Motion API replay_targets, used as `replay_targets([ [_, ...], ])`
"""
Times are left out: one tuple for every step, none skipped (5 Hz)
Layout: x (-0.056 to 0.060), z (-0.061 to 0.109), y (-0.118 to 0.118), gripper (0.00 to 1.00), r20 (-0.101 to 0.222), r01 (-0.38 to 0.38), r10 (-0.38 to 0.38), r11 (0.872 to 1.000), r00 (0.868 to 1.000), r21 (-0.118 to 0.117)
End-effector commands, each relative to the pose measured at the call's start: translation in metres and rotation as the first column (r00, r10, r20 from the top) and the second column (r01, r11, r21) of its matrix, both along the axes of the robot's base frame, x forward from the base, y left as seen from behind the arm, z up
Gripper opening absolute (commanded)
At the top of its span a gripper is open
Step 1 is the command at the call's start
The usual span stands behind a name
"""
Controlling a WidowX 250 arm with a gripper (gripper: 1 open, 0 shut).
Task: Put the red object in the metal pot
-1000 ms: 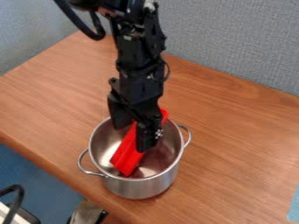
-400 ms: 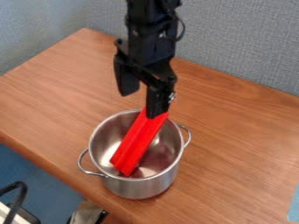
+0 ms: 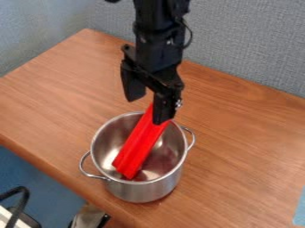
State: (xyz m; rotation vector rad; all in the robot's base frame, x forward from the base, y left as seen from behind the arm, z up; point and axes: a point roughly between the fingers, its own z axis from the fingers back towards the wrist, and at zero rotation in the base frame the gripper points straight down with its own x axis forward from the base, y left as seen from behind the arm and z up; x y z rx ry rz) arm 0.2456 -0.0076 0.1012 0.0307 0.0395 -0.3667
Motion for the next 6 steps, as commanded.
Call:
replay_targets([
  [0.002, -0.008, -0.002, 1.00, 0.001, 0.020, -0.020, 1.000, 1.000, 0.011],
  [0.004, -0.020, -0.002, 1.00, -0.018, 0.026, -0.026, 1.000, 0.999, 0.013],
  [0.004, -0.028, -0.001, 1.00, -0.036, 0.027, -0.026, 0.999, 0.999, 0.017],
  [0.004, -0.034, 0.000, 0.00, -0.048, 0.028, -0.027, 0.999, 0.998, 0.021],
  [0.004, -0.029, 0.001, 0.00, -0.041, 0.020, -0.019, 1.000, 0.999, 0.020],
  [0.005, -0.024, 0.003, 0.00, -0.032, 0.010, -0.009, 1.000, 0.999, 0.018],
])
